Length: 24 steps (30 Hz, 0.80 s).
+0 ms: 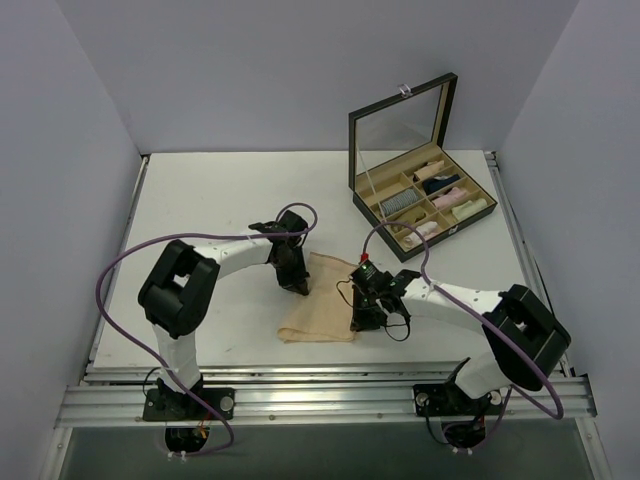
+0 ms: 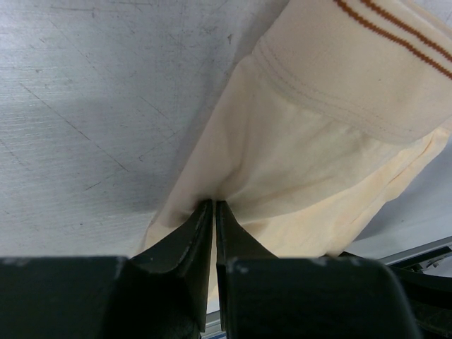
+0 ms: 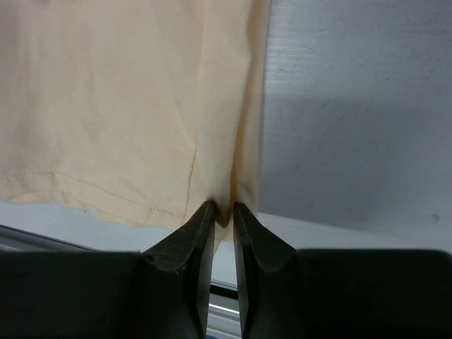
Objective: Roll the underwear
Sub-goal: Fold the underwear
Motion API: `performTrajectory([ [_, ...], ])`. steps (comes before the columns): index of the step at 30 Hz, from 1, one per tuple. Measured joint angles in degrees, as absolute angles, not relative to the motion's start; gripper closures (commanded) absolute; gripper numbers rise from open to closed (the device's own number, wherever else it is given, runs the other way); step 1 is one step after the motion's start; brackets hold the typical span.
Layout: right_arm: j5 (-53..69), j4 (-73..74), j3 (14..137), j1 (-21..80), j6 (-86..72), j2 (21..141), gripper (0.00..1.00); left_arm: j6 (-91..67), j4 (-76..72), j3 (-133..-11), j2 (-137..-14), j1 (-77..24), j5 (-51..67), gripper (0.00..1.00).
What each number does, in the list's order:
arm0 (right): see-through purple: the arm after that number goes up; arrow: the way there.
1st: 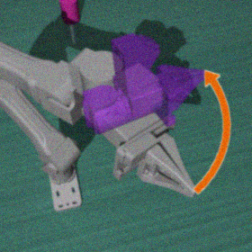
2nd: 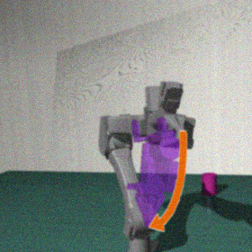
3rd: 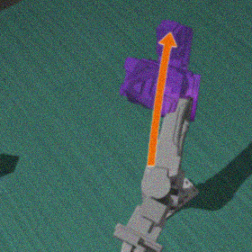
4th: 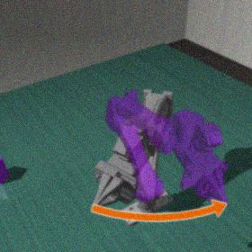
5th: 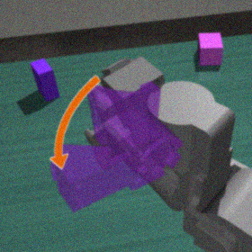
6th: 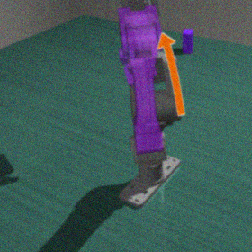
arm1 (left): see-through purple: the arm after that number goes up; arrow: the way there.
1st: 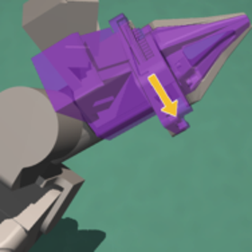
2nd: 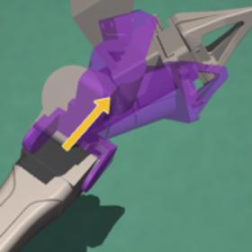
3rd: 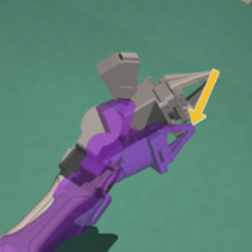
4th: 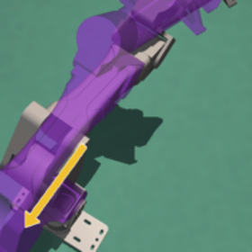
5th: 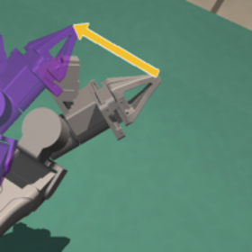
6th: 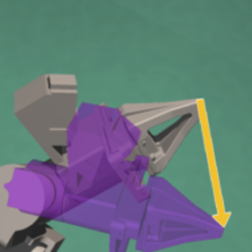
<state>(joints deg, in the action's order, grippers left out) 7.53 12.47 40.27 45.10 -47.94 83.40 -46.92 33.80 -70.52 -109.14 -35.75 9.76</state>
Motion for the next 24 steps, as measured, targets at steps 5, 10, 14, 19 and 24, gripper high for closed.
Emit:
performTrajectory([
  [5, 6.42, 12.80, 40.27, 45.36, -47.99, 83.74, 0.99, -46.92, 33.78, -70.52, -109.14, -35.75, 9.76, 0.85],
  [10, 5.19, 13.93, 40.29, 45.47, -47.97, 83.72, 0.98, -46.89, 33.61, -70.48, -109.23, -35.75, 9.80, 0.85],
  [14, 4.64, 14.00, 40.10, 45.47, -47.99, 83.66, 0.98, -46.92, 33.43, -70.37, -109.27, -35.75, 9.89, 0.85],
  [19, 4.60, 13.39, 39.18, 45.47, -48.07, 83.00, 0.96, -47.13, 33.26, -70.08, -108.86, -35.70, 9.96, 0.82],
  [24, 4.27, 16.05, 40.32, 45.45, -47.90, 82.00, 0.93, -47.42, 34.26, -70.11, -107.81, -35.70, 9.58, 0.65],
])
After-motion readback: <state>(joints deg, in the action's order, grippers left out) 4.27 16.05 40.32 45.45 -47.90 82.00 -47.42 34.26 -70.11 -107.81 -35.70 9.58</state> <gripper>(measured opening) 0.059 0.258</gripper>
